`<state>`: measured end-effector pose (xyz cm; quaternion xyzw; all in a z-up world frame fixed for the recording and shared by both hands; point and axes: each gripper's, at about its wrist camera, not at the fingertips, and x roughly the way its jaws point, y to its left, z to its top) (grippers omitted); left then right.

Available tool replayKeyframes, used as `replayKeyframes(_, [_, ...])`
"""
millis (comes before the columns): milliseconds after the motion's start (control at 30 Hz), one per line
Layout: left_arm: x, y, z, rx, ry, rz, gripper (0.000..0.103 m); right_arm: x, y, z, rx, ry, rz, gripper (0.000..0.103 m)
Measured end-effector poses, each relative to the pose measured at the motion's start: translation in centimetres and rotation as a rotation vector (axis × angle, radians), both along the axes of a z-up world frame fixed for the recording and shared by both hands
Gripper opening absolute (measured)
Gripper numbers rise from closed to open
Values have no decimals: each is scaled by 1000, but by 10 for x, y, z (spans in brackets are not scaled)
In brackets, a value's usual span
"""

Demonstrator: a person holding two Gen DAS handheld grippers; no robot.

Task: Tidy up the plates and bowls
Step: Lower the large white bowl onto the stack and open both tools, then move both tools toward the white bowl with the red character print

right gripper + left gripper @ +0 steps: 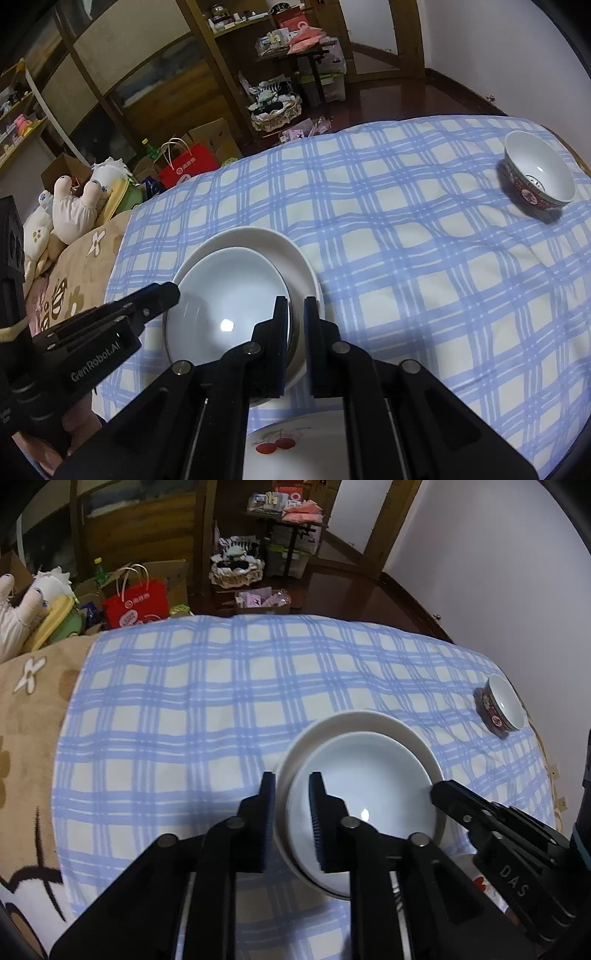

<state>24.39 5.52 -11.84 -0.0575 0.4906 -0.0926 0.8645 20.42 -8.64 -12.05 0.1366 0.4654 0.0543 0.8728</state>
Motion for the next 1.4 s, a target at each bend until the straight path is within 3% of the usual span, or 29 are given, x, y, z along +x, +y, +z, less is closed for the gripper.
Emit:
replayKeyframes(133, [3, 6, -1, -23, 25, -5, 28, -3, -6, 4, -20, 0, -8, 9])
replayKeyframes(200, [4, 5, -1, -28, 33, -13, 31, -5, -12, 6, -23, 5, -17, 14])
replayKeyframes(267, [6, 1, -1, -19, 40, -35, 37, -8, -21, 9, -18, 6, -39, 34])
replayKeyframes(333, [6, -7, 0, 15, 43, -56, 42, -11, -31, 12, -23, 4, -73, 42])
replayKeyframes(433, [2, -18, 5, 76, 29, -93, 49, -17, -49, 20, 2, -7, -110, 45])
replayKeyframes(467, [-1, -21, 8, 81, 21, -104, 51, -18, -54, 23, 3, -10, -119, 52])
replayKeyframes(633, [-10, -31, 30, 32, -12, -123, 80, -23, -80, 43, -6, -32, -161, 67])
replayKeyframes(733, [-11, -42, 45, 33, -40, -132, 82, -23, -99, 58, -35, -57, -190, 88])
replayKeyframes(900, [-3, -67, 62, 58, -65, -117, 89, -23, -125, 91, -197, -97, -224, 103])
replayKeyframes(1067, [10, -93, 78, 0, -68, -147, 89, -23, -151, 114, -278, -146, -236, 103])
replayKeyframes(1200, [21, -117, 91, 17, -108, -152, 89, -25, -175, 124, -306, -216, -258, 103])
replayKeyframes(1400, [47, -154, 92, -21, -102, -161, 89, -18, -213, 115, -328, -228, -282, 103])
